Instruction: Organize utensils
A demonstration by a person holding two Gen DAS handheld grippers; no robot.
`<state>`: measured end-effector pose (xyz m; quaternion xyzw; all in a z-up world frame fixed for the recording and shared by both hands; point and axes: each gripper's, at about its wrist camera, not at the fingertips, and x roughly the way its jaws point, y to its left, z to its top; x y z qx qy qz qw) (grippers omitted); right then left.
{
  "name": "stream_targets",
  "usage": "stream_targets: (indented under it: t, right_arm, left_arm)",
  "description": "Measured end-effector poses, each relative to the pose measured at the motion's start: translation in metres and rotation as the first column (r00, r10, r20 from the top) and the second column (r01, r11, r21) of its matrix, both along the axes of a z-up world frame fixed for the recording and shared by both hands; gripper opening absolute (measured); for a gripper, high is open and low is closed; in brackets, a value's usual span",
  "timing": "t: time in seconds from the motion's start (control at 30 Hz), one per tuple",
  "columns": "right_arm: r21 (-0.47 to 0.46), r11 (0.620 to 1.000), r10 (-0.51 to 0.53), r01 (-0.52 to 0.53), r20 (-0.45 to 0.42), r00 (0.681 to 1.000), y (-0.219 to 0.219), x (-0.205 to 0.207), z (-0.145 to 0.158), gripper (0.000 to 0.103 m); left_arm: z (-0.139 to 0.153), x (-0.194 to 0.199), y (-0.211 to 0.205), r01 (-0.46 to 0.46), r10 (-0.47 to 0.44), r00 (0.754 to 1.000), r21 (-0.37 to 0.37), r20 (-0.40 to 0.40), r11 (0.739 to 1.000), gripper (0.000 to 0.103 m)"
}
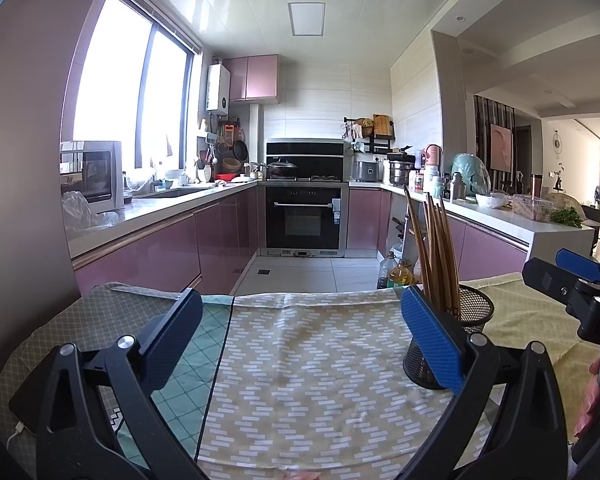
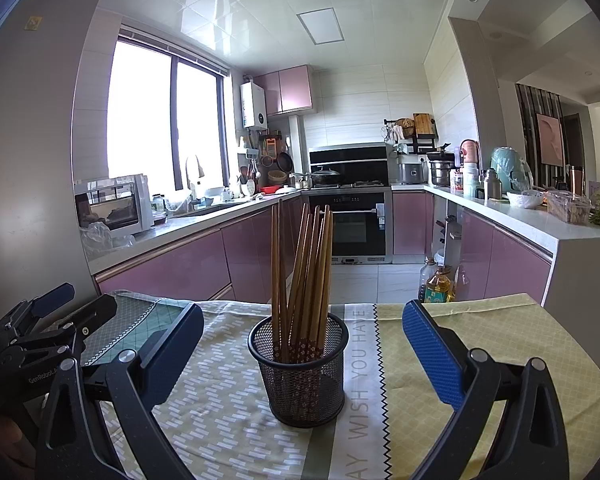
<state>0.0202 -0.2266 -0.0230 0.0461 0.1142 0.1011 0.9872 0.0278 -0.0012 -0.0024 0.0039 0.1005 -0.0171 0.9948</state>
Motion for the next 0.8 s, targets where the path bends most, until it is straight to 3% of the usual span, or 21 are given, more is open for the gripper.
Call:
stream_targets:
  t: [0.8]
  right_arm:
    - [0.003, 1.0, -0.007, 0.007, -0.003, 1.0, 0.0009, -0.0004, -0.0007, 0.096]
  left_arm:
    - [-0.0015, -0.0004, -0.0005, 0.0, 0.0, 1.0, 0.001, -0.001, 1.0, 0.098]
